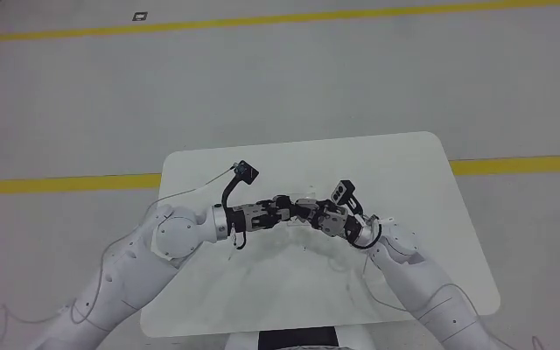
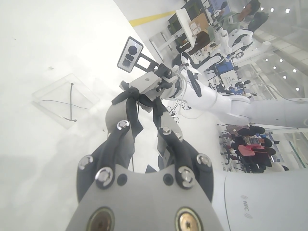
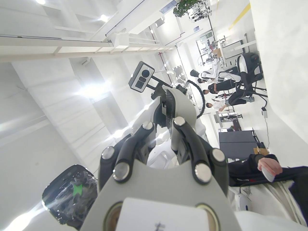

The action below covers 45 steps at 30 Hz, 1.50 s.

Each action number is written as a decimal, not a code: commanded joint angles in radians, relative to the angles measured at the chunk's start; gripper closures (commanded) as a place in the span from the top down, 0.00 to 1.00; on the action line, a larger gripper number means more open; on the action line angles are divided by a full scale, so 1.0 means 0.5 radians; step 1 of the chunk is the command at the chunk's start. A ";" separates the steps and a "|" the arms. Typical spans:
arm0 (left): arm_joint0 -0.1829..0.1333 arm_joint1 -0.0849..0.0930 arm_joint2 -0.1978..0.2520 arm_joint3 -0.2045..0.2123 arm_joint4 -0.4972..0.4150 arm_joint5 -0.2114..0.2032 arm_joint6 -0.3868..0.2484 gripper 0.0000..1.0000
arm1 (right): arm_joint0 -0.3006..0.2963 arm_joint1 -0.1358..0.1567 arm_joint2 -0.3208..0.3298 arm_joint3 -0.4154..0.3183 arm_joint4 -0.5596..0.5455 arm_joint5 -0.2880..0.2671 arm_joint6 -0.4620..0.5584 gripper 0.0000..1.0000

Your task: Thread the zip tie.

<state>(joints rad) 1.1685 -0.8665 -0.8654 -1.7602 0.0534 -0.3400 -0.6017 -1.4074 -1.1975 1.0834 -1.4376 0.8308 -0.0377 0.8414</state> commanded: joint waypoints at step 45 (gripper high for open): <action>0.194 0.015 -0.282 -0.188 -0.547 0.000 -0.246 0.00 | -0.121 0.011 0.212 -0.087 -0.310 -0.555 -0.200 1.00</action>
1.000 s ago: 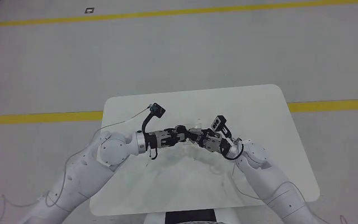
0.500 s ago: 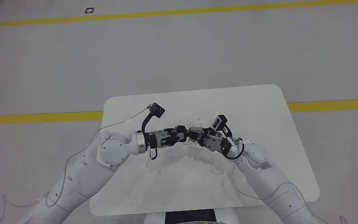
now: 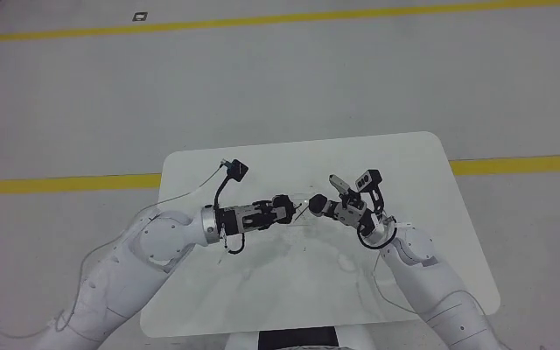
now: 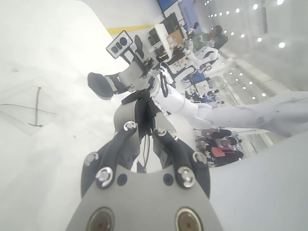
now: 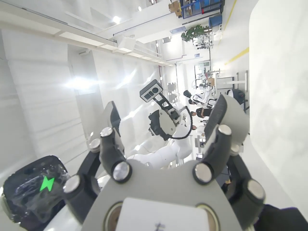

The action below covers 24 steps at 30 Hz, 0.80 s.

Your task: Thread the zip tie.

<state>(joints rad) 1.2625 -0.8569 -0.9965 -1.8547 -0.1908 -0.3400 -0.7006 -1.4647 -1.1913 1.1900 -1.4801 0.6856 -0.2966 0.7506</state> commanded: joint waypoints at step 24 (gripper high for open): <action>0.059 -0.015 -0.259 0.294 -0.696 0.000 -0.486 0.00 | -0.012 -0.003 -0.004 0.000 -0.031 -0.050 -0.030 1.00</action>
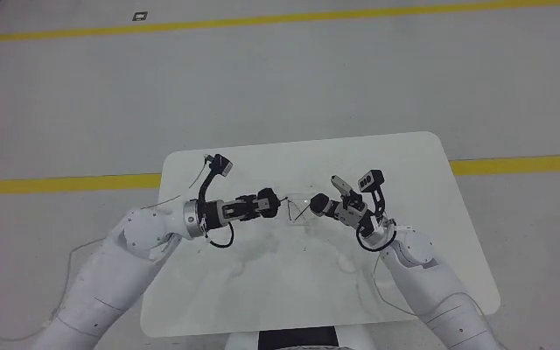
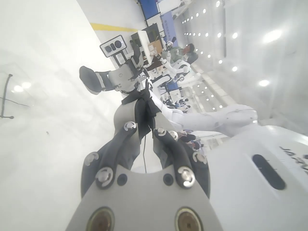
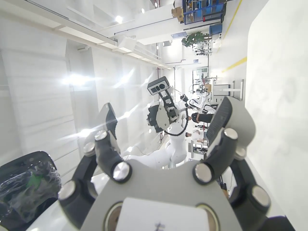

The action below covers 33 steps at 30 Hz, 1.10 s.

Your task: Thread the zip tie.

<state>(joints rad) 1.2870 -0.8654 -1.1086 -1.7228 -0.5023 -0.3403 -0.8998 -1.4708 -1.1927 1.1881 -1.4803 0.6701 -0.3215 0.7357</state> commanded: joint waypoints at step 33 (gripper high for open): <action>-0.049 -0.202 -0.149 0.646 -0.837 0.097 -0.980 0.00 | 0.000 0.000 0.000 0.000 0.000 0.000 0.000 1.00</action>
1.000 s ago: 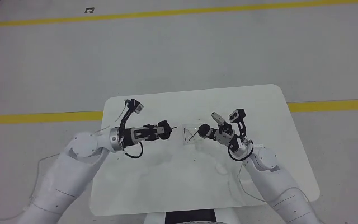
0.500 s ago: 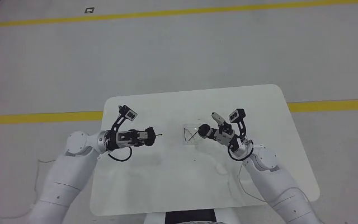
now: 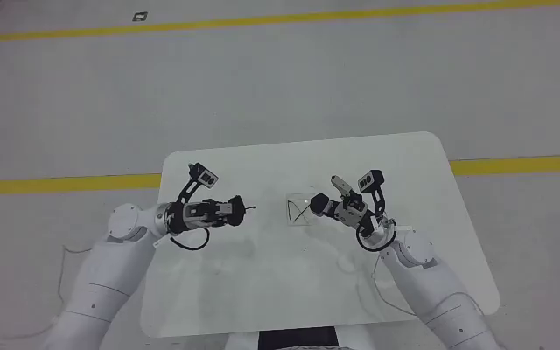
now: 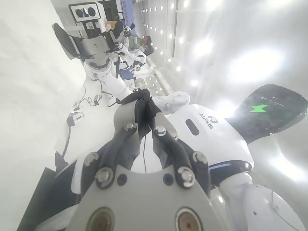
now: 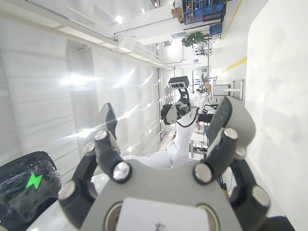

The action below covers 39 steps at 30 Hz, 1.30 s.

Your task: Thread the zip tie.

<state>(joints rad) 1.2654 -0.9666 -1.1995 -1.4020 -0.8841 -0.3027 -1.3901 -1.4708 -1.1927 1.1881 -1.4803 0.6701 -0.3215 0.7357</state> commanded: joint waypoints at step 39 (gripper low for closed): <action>-0.314 0.135 0.598 0.314 -0.360 -0.038 0.048 0.00 | 0.252 0.016 -0.228 -0.095 -0.553 0.303 0.519 1.00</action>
<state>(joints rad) 1.1102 -0.8984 -0.9024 -1.2480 -1.0830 -0.3266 -1.3706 -1.3446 -1.1839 1.0764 -1.5330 0.3687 -0.1771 0.9976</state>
